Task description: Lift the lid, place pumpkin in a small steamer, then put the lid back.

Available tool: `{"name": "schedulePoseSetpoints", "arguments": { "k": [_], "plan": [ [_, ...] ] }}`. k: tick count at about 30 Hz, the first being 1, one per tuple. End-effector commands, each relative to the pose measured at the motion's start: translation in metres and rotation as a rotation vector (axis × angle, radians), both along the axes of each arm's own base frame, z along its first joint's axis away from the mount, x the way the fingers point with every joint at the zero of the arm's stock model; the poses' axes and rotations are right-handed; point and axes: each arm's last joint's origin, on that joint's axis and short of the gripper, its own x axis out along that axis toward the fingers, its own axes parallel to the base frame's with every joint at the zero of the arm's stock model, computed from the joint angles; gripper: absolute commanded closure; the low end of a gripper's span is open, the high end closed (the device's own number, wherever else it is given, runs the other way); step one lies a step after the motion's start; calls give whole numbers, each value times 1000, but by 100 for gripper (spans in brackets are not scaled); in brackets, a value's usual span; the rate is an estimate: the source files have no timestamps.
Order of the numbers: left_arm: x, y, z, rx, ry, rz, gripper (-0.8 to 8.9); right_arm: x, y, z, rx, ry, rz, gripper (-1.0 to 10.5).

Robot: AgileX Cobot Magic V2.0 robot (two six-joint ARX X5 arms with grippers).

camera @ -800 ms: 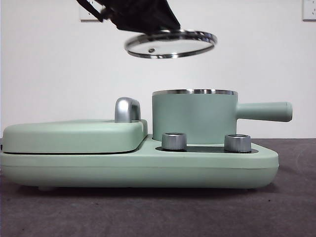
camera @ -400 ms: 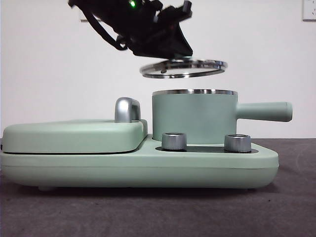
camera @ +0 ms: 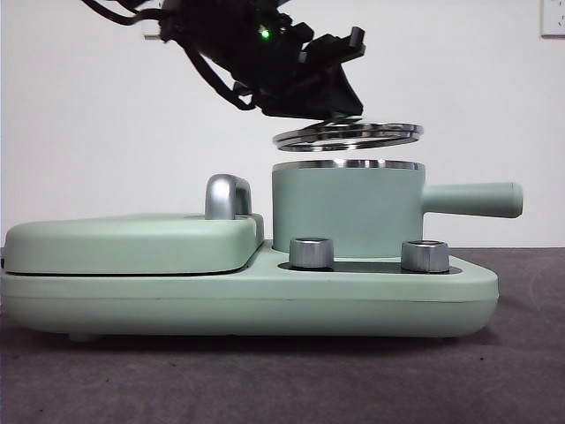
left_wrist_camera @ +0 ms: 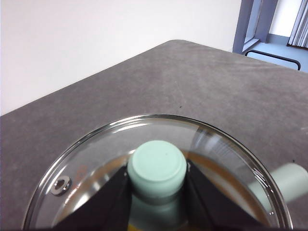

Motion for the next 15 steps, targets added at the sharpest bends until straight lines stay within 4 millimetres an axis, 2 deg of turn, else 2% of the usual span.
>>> {"name": "schedulePoseSetpoints", "arguments": {
  "k": [1,15],
  "plan": [
    [4,-9,10,-33,-46,-13,800,0,1,0,7,-1,1,585],
    [3,-9,2,26,10,-15,799,0,1,1,8,-2,0,586]
  ]
}}
